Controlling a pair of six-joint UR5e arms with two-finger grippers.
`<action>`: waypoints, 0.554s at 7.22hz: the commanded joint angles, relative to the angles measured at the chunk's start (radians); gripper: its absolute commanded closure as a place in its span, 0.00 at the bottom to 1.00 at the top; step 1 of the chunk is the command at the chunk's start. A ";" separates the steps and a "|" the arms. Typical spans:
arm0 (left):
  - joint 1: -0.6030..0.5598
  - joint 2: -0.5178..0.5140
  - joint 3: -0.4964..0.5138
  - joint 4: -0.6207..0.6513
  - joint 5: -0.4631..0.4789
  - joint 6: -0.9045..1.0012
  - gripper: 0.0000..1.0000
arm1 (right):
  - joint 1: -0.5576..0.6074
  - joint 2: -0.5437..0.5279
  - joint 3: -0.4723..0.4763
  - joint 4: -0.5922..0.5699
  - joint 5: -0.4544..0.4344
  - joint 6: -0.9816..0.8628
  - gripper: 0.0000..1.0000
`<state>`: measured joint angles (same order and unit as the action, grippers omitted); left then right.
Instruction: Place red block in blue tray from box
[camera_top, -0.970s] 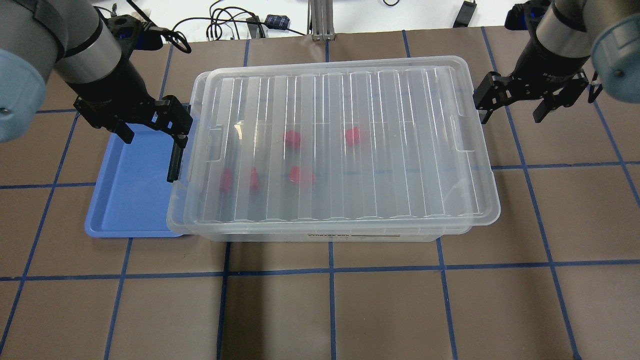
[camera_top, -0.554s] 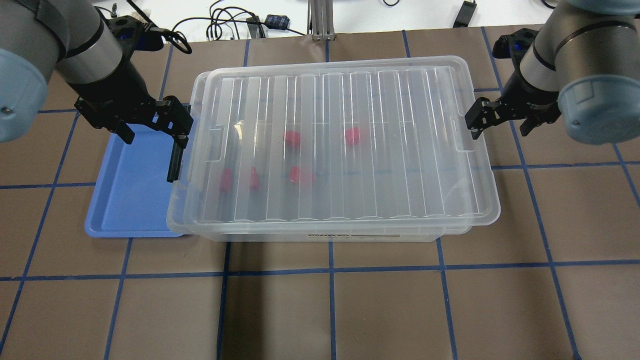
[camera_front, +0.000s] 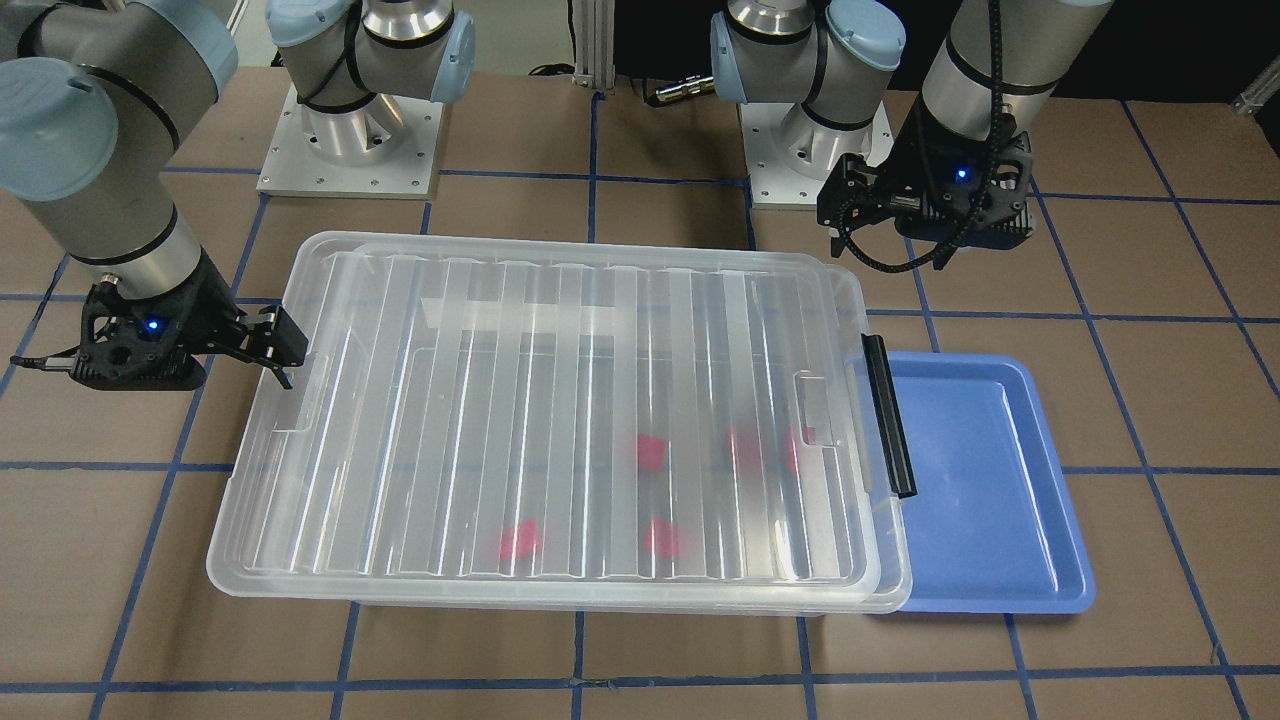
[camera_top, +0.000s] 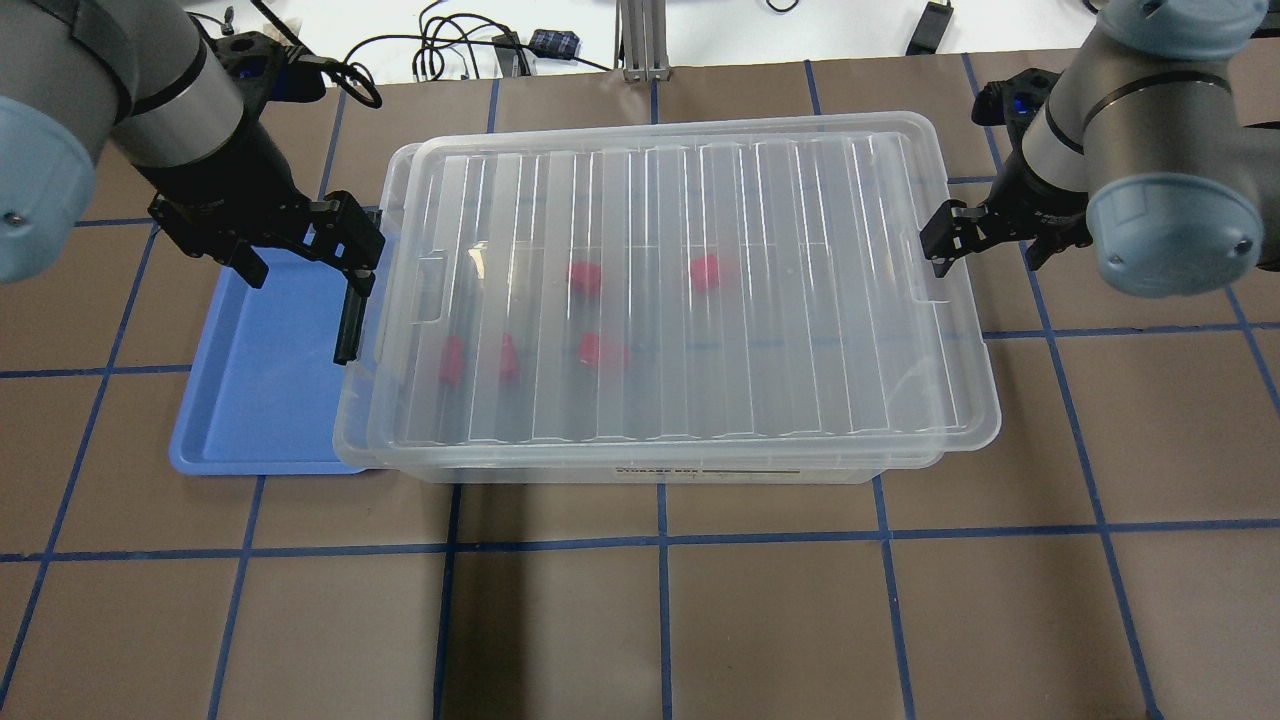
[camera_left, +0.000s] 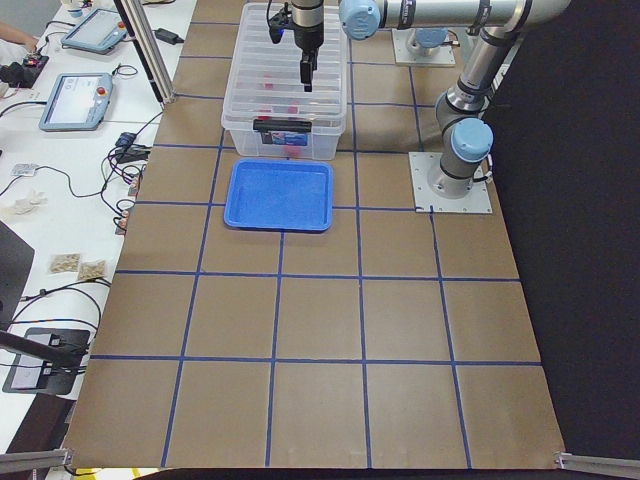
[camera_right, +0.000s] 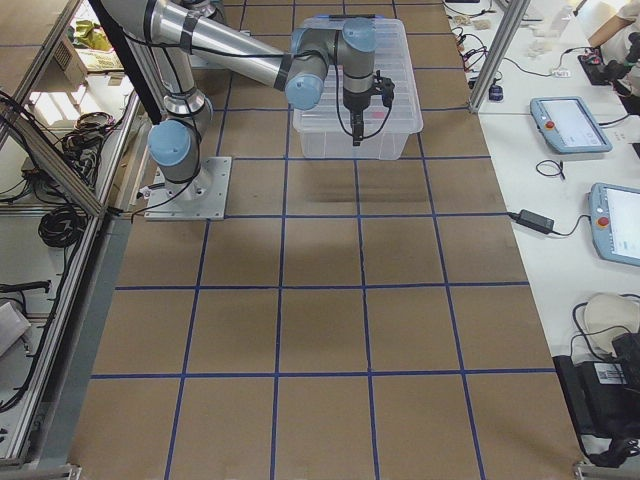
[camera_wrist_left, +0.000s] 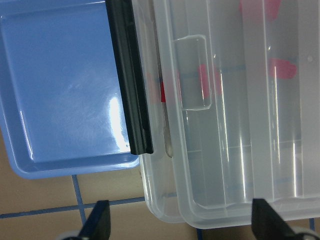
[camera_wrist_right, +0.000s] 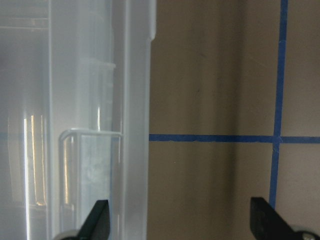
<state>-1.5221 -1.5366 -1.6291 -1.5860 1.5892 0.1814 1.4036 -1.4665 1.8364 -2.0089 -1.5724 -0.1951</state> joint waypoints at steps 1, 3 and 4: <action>0.000 -0.013 -0.002 0.000 0.000 0.001 0.00 | 0.000 0.012 0.000 -0.024 -0.001 -0.003 0.00; 0.000 -0.010 0.002 0.001 0.000 0.003 0.00 | -0.037 0.014 0.001 -0.024 -0.001 -0.056 0.00; 0.000 -0.011 0.000 0.009 -0.001 0.004 0.00 | -0.073 0.012 0.003 -0.024 0.000 -0.087 0.00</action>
<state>-1.5217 -1.5468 -1.6283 -1.5829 1.5889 0.1839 1.3673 -1.4540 1.8376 -2.0321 -1.5735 -0.2419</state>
